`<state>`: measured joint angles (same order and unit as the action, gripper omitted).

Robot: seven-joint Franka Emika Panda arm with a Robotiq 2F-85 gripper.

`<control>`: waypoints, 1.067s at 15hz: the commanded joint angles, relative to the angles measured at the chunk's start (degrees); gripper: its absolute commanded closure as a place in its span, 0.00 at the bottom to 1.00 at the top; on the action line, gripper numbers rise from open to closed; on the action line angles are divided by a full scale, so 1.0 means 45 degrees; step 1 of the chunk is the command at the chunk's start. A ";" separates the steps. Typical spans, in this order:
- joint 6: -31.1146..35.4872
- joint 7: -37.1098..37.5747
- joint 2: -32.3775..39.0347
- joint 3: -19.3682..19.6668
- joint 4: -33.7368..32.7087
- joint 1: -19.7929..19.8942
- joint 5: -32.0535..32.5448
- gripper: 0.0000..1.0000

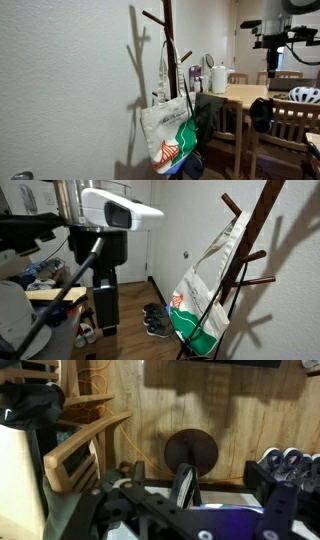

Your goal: Take the bag and hang it on the right side of the stand

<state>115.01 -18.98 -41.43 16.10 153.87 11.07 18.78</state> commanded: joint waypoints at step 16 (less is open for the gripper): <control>0.4574 0.0785 0.4089 -0.2046 -0.3654 -0.1374 0.0541 0.00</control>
<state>128.48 -16.32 -29.01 8.03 141.07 5.01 19.48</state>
